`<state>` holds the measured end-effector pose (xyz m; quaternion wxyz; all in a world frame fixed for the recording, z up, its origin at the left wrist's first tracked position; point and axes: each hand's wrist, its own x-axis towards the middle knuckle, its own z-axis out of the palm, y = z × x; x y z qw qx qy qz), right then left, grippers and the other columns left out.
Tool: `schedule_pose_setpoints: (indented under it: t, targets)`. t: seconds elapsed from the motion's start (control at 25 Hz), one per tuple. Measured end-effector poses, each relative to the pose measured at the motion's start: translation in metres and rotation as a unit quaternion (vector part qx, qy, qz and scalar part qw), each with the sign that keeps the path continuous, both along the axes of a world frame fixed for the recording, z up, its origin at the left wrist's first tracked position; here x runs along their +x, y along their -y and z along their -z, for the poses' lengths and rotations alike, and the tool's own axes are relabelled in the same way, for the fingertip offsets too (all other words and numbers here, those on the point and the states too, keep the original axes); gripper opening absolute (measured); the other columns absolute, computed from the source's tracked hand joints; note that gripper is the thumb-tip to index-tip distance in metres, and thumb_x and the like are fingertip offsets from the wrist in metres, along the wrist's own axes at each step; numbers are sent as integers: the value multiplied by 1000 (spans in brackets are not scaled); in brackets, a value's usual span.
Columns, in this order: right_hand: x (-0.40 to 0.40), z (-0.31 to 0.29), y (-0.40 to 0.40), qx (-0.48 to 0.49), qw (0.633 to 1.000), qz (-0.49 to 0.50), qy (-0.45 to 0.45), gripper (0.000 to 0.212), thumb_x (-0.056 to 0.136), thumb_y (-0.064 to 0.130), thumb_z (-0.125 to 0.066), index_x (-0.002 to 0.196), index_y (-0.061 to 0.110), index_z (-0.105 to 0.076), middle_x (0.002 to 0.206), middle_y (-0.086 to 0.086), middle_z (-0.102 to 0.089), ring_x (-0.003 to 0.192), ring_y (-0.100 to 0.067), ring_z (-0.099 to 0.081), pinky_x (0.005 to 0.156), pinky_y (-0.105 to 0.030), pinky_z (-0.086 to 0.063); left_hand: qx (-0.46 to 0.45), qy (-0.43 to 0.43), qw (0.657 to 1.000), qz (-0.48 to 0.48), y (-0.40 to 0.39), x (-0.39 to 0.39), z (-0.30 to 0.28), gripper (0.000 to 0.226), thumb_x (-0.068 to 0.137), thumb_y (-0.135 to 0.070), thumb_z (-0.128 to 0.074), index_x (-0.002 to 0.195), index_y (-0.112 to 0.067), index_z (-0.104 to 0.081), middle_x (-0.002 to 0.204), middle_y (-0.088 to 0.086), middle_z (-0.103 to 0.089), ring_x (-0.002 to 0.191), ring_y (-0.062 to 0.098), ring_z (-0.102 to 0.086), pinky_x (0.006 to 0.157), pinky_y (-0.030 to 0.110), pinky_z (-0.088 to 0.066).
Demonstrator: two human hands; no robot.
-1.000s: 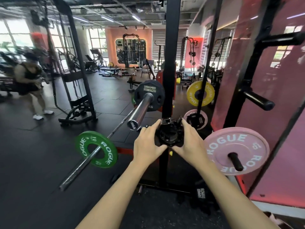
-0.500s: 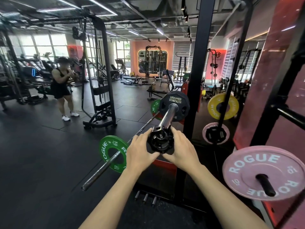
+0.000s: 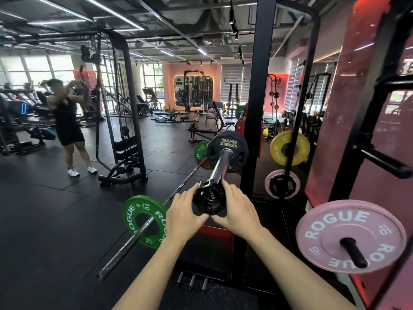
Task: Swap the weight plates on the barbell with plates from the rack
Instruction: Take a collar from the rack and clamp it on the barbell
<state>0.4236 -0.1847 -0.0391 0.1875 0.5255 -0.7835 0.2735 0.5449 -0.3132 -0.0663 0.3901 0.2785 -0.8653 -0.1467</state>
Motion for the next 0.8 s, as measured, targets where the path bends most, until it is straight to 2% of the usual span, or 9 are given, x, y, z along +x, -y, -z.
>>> schedule_pose_setpoints:
  t: [0.24,0.44,0.68,0.8]
  targets:
    - [-7,8,7,19,998,50,-33,102,72,59,-71,150,16,-22,126,2,-50,113,-18,-51,91,-34,-45,-17,14,1000,9,11,-15,2,85,60,-52,-67,139,-39,-39,110,-21,-59,103,7,-50,69,23,-45]
    - [-17,9,16,28,996,83,-28,106,70,56,-76,151,17,-20,127,1,-49,114,-19,-49,92,-36,-45,-8,16,999,37,22,-29,4,90,62,-46,-75,144,-36,-38,121,-18,-60,109,8,-50,80,27,-48]
    - [-49,11,39,14,996,88,-10,104,68,52,-79,149,20,-23,125,3,-50,113,-17,-50,91,-34,-46,-16,-1,999,48,46,-58,5,85,66,-58,-67,144,-39,-39,120,-18,-62,109,7,-52,77,27,-46]
    - [-74,14,53,9,995,93,-17,103,69,45,-80,150,20,-22,125,3,-50,112,-18,-51,91,-33,-47,-13,8,998,59,61,-81,8,84,72,-46,-73,146,-37,-35,118,-13,-63,108,13,-54,80,35,-51]
